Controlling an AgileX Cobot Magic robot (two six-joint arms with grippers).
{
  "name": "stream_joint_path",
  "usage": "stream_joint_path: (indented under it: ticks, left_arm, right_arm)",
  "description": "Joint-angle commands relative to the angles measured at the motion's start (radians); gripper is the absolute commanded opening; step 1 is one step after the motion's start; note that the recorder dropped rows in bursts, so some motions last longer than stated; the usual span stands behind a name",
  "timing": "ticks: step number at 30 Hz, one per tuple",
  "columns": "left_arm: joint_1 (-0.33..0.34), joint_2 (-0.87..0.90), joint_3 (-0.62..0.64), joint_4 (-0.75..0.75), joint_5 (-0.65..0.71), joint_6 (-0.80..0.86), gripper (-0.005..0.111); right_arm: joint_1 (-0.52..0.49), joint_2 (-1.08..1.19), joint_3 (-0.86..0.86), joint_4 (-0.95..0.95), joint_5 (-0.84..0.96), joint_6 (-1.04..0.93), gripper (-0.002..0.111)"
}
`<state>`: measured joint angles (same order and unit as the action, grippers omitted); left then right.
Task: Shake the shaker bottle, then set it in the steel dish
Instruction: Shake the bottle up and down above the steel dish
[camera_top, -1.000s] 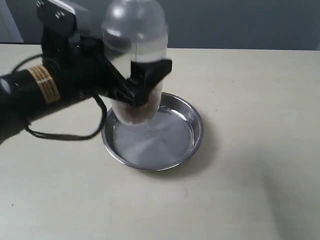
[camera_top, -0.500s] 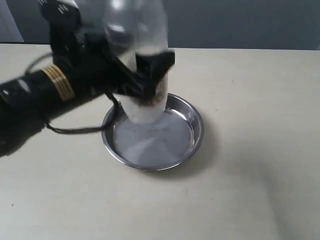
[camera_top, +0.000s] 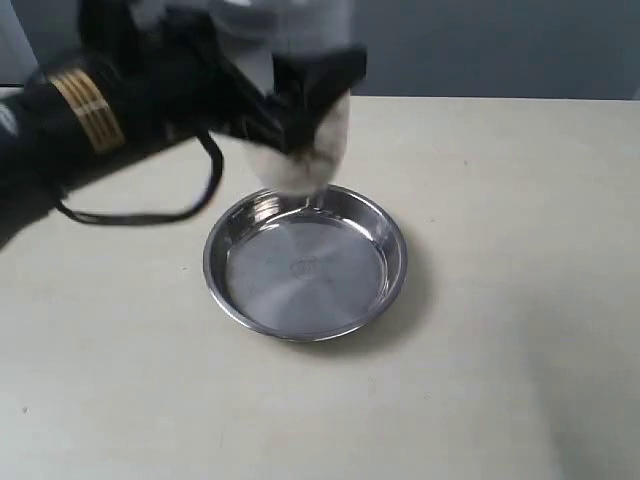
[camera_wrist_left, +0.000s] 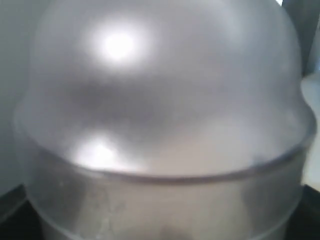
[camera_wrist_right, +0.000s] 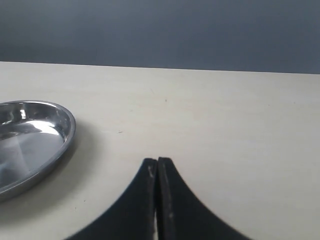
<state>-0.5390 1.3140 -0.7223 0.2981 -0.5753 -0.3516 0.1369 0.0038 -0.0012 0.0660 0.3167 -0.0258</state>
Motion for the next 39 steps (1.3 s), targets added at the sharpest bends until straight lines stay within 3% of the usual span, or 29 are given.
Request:
stream_joint_path:
  ticks: [1, 3, 6, 8, 11, 16, 19, 21, 23, 26, 31, 34, 36, 37, 39]
  left_arm:
    - [-0.002, 0.108, 0.072, -0.066, 0.096, 0.0, 0.0]
    - [-0.002, 0.132, 0.104, -0.014, 0.0, -0.071, 0.0]
    - [-0.002, -0.003, 0.088, 0.046, -0.147, -0.073, 0.0]
    - [-0.002, -0.045, 0.078, -0.014, -0.098, -0.015, 0.0]
    - [0.0, 0.026, 0.111, -0.122, -0.004, 0.048, 0.0]
    - [-0.003, -0.061, 0.109, -0.004, -0.236, -0.002, 0.0]
    - [-0.003, -0.097, 0.113, -0.049, -0.122, -0.002, 0.0]
    - [-0.003, -0.027, 0.149, -0.102, -0.044, 0.019, 0.0]
    - [-0.003, 0.02, 0.165, -0.122, -0.141, 0.001, 0.0]
    - [-0.003, -0.061, 0.13, -0.029, -0.266, -0.012, 0.0]
    - [-0.003, -0.013, 0.128, -0.098, -0.019, 0.022, 0.0]
    - [-0.003, 0.016, 0.14, -0.059, -0.221, 0.012, 0.0]
    - [-0.001, -0.052, 0.084, -0.049, -0.351, 0.026, 0.0]
    - [-0.001, -0.084, 0.053, -0.053, -0.292, 0.033, 0.0]
    - [-0.012, -0.056, 0.021, -0.062, -0.04, 0.041, 0.0]
  right_arm:
    - [0.004, -0.004, 0.001, -0.001, -0.011, 0.0, -0.001]
    - [0.004, -0.004, 0.001, -0.001, -0.011, 0.0, -0.001]
    - [0.004, -0.004, 0.001, -0.001, -0.011, 0.0, -0.001]
    - [0.004, -0.004, 0.001, -0.001, -0.011, 0.0, -0.001]
    - [0.004, -0.004, 0.001, -0.001, -0.011, 0.0, -0.001]
    - [0.004, -0.004, 0.001, -0.001, -0.011, 0.0, -0.001]
    - [0.004, -0.004, 0.001, -0.001, -0.011, 0.0, -0.001]
    - [0.004, -0.004, 0.001, -0.001, -0.011, 0.0, -0.001]
    - [0.004, -0.004, 0.001, -0.001, -0.011, 0.0, -0.001]
    - [0.004, -0.004, 0.001, -0.001, -0.011, 0.0, -0.001]
    - [0.004, -0.004, 0.001, -0.001, -0.011, 0.0, -0.001]
    - [0.004, -0.004, 0.001, -0.001, -0.011, 0.0, -0.001]
    - [0.004, -0.004, 0.001, -0.001, -0.011, 0.0, -0.001]
    - [0.004, -0.004, 0.001, -0.001, -0.011, 0.0, -0.001]
    - [0.004, -0.004, 0.001, -0.001, -0.011, 0.0, -0.001]
